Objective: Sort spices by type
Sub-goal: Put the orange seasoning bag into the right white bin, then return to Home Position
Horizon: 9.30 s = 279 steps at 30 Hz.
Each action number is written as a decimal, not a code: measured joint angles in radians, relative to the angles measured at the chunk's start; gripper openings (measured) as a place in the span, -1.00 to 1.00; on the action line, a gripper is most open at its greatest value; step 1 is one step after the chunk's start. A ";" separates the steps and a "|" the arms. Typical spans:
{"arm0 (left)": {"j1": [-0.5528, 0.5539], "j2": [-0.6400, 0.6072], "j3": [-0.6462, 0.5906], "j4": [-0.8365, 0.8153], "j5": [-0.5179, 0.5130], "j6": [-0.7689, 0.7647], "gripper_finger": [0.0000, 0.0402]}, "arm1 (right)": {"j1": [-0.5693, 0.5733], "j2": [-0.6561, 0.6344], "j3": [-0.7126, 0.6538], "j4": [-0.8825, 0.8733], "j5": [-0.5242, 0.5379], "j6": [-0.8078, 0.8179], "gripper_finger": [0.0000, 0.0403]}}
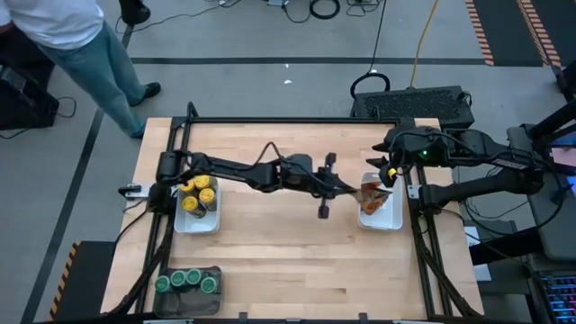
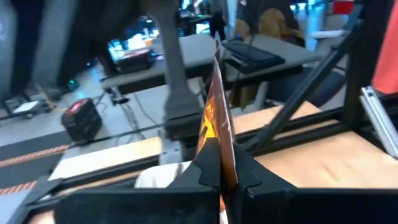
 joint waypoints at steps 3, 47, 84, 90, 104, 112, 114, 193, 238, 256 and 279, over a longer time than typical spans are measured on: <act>-0.017 0.054 0.048 0.016 0.012 0.000 -1.00 | 0.000 0.000 0.000 0.005 0.023 0.038 0.01; -0.029 0.417 0.309 -0.079 -0.023 -0.053 -0.92 | 0.002 -0.050 0.000 -0.008 0.016 0.183 0.01; 0.079 0.153 0.313 -0.315 0.112 -0.232 -0.31 | 0.002 -0.103 -0.001 -0.004 0.016 0.128 0.01; 0.110 0.022 0.314 -0.473 0.093 -0.156 -0.31 | 0.002 -0.129 -0.001 0.051 0.019 0.093 0.01; 0.138 -0.420 -0.081 -0.542 -0.045 -0.158 -0.46 | 0.002 -0.040 -0.193 0.750 -0.162 -0.078 0.01; 0.138 -0.721 -0.435 -0.415 -0.102 -0.239 -0.74 | 0.002 0.144 -0.256 0.951 -0.252 -0.081 0.01; 0.138 -0.790 -0.514 -0.383 -0.102 -0.260 -0.79 | 0.002 0.203 -0.256 1.001 -0.253 -0.081 0.01; 0.139 -2.028 -1.528 -0.339 -0.235 -0.677 -0.97 | -0.348 -0.478 -1.202 1.300 -0.699 -0.157 -1.00; 0.139 -2.028 -1.527 -0.339 -0.236 -0.675 -0.97 | -0.348 -0.516 -1.201 1.316 -0.686 -0.216 -1.00; 0.139 -2.028 -1.527 -0.339 -0.236 -0.675 -0.97 | -0.332 -0.516 -1.201 1.317 -0.689 -0.216 -1.00; 0.139 -2.028 -1.527 -0.339 -0.236 -0.675 -0.97 | -0.332 -0.516 -1.201 1.316 -0.686 -0.216 -1.00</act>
